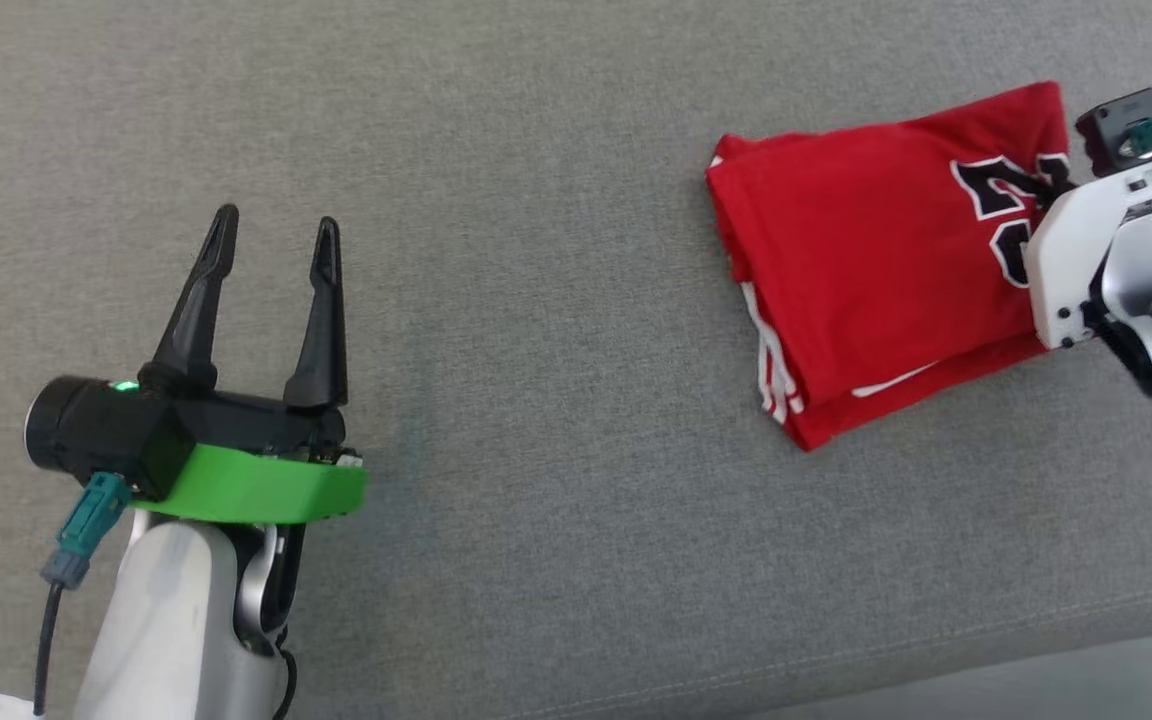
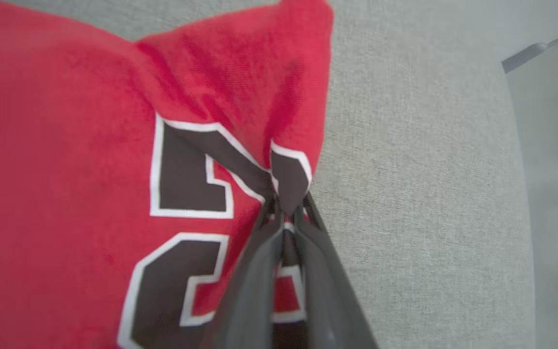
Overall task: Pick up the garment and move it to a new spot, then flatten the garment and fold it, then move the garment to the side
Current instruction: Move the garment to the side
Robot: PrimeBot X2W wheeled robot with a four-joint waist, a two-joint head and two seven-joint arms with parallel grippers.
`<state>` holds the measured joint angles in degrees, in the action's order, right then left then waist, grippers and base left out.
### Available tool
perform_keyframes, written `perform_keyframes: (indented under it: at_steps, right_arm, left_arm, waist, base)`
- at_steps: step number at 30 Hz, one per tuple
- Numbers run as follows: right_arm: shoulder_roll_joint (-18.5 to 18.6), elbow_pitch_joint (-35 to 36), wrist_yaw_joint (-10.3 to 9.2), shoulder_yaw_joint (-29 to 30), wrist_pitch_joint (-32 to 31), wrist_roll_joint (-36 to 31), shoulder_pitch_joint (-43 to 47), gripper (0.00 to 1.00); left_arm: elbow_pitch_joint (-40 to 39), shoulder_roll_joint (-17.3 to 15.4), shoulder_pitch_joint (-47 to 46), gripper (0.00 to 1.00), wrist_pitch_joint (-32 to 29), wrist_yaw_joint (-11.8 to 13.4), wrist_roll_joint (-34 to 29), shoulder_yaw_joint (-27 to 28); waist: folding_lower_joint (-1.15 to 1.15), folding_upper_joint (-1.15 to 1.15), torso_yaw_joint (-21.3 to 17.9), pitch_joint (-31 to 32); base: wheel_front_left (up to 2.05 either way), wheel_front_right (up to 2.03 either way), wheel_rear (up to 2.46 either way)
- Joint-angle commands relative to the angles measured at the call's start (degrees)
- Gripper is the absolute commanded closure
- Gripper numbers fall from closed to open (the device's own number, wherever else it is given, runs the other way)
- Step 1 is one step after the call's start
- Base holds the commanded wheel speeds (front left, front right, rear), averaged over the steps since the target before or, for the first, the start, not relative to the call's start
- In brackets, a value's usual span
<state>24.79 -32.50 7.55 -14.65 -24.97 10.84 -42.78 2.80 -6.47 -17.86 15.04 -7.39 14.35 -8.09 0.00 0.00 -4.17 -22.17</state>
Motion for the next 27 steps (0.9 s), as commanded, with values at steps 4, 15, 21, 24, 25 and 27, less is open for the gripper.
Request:
perform_keyframes:
  at_steps: [4, 15, 21, 24, 25, 27]
  right_arm:
    - [3.3, -3.0, -0.12, 2.9, 1.8, -1.6, -3.3, 1.0]
    - [10.0, -8.0, -0.12, 7.3, 9.2, -9.8, -8.1, 1.0]
    - [11.9, -9.5, -0.13, 9.5, 13.9, -13.7, -9.6, 1.0]
    - [11.8, -9.5, -0.12, 11.4, 16.1, -16.5, -9.9, 1.0]
    - [11.8, -9.4, -0.12, 12.8, 17.0, -18.4, -9.8, 1.0]
    - [11.6, -8.8, -0.12, 14.5, 17.7, -20.7, -9.5, 0.84]
  left_arm:
    - [-2.8, -1.6, -3.0, 0.0, 0.1, -0.1, -1.1, -2.4]
    - [-9.6, -4.6, -5.3, 0.0, 0.1, -0.1, -2.1, -5.1]
    - [-12.3, -4.8, -4.4, 0.0, 0.1, -0.1, -1.4, -4.3]
    - [-12.8, -4.7, -4.0, 0.0, 0.1, -0.1, -1.4, -4.2]
    - [-12.9, -4.6, -3.8, 0.0, 0.1, -0.1, -1.6, -4.3]
    - [-12.7, -4.4, -3.8, 0.0, 0.1, -0.1, -1.7, -4.3]
  waist:
    - [0.0, 0.0, -7.0, -8.5]
    - [0.0, 0.0, -7.6, -14.6]
    - [0.0, 0.0, -6.5, -16.4]
    - [0.0, 0.0, -6.0, -16.7]
    - [0.0, 0.0, -5.7, -16.6]
    - [0.0, 0.0, -5.4, -16.2]
  base:
    - [0.0, 0.0, 0.0]
    - [0.0, 0.0, 0.0]
    - [0.0, 0.0, 0.0]
    - [0.0, 0.0, 0.0]
    - [0.0, 0.0, 0.0]
    - [0.0, 0.0, 0.0]
